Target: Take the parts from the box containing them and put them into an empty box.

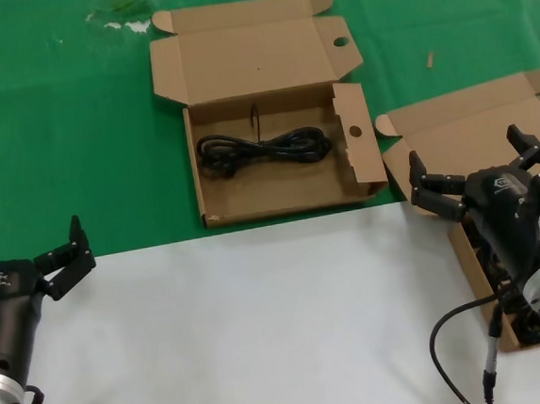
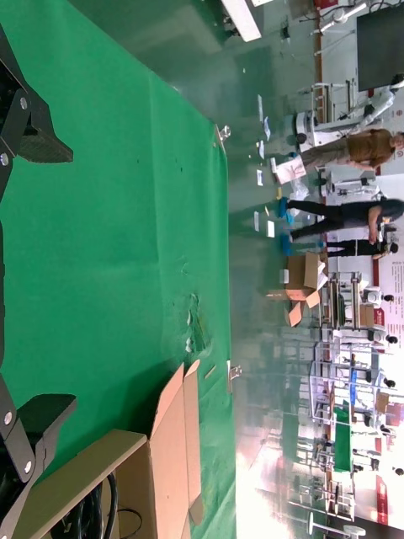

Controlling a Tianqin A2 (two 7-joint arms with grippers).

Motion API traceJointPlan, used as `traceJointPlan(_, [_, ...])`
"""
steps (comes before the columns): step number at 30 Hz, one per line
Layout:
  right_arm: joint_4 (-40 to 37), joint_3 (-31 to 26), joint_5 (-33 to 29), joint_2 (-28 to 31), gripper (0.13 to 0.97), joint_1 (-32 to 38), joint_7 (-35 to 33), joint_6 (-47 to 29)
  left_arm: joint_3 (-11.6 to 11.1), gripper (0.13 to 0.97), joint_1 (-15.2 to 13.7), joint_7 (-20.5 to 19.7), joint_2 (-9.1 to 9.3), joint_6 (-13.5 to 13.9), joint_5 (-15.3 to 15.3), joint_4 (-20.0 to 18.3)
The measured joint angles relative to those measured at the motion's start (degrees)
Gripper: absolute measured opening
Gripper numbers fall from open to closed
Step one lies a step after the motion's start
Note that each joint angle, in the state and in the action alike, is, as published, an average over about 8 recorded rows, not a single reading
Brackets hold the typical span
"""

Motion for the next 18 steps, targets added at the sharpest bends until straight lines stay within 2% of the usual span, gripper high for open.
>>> traceJointPlan(18, [0.0, 0.0, 0.0, 0.0, 0.966, 0.0, 0.0, 0.0, 0.0, 0.966, 0.0, 0.0, 0.0, 0.0, 0.0, 0.0])
